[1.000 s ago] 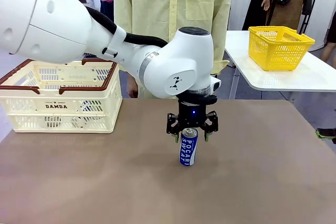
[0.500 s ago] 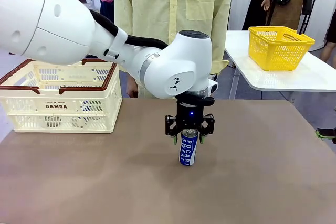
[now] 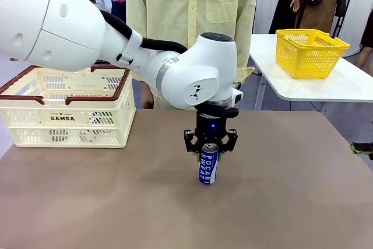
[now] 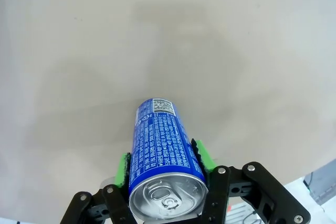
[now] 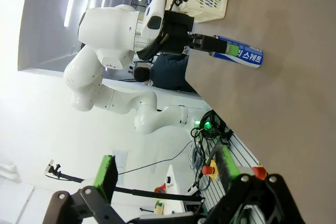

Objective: Place the drinks into the Shopping basket.
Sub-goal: Pick up one drink and place it into the Shopping basket.

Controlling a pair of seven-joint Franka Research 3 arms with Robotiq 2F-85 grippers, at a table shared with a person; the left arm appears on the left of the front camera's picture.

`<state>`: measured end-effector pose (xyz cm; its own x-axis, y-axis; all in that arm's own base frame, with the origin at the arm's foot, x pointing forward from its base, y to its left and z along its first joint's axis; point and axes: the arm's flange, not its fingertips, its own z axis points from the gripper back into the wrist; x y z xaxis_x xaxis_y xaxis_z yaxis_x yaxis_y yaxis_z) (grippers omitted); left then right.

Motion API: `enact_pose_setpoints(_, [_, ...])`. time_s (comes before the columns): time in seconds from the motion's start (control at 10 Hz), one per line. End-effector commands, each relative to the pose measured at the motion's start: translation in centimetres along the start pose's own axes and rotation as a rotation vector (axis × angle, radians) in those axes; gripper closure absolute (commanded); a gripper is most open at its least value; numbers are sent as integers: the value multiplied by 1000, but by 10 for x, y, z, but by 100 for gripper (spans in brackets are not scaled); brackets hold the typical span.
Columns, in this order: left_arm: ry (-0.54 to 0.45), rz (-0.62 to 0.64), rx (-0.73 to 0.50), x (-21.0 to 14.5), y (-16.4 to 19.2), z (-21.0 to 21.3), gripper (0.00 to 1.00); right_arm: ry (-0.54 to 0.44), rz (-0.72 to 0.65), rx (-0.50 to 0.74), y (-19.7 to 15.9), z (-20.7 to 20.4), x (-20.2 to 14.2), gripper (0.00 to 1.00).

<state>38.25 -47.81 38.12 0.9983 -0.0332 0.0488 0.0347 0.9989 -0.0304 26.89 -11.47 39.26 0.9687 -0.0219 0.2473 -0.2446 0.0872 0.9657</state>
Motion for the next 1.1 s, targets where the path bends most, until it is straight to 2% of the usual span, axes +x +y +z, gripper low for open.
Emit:
enact_pose_setpoints(0.0, [22, -60, -6, -5, 8, 16, 100, 4, -10, 6, 4, 1, 0, 0])
enact_pose_setpoints(0.1, [-4, -70, -4, -9, 23, 45, 100, 4, -10, 6, 4, 1, 0, 0])
enact_pose_setpoints(0.2, [-17, -118, 6, -13, 48, 96, 100, 4, -10, 6, 4, 1, 0, 0])
enact_pose_setpoints(0.3, [-18, -206, -27, -13, 69, 141, 100, 4, -10, 6, 4, 1, 0, 0])
enact_pose_setpoints(0.4, [-51, -159, -17, -10, 87, 179, 100, 4, -10, 6, 4, 1, 0, 0])
enact_pose_setpoints(0.5, [-57, -201, -54, -10, 96, 208, 100, 4, -10, 6, 4, 1, 0, 0])
enact_pose_setpoints(0.6, [-88, -148, -65, -8, 107, 234, 100, 4, -10, 6, 4, 1, 0, 0])
enact_pose_setpoints(0.7, [-102, -154, -91, -8, 114, 245, 100, 4, -10, 6, 4, 1, 0, 0])
enact_pose_setpoints(0.8, [-118, -68, -147, -11, 128, 245, 100, 4, -10, 6, 4, 1, 0, 0])
enact_pose_setpoints(0.9, [-113, -158, -55, -14, 115, 252, 100, 4, -10, 6, 4, 1, 0, 0])
enact_pose_setpoints(1.0, [-113, -158, -55, -14, 115, 252, 100, 4, -10, 6, 4, 1, 0, 0])
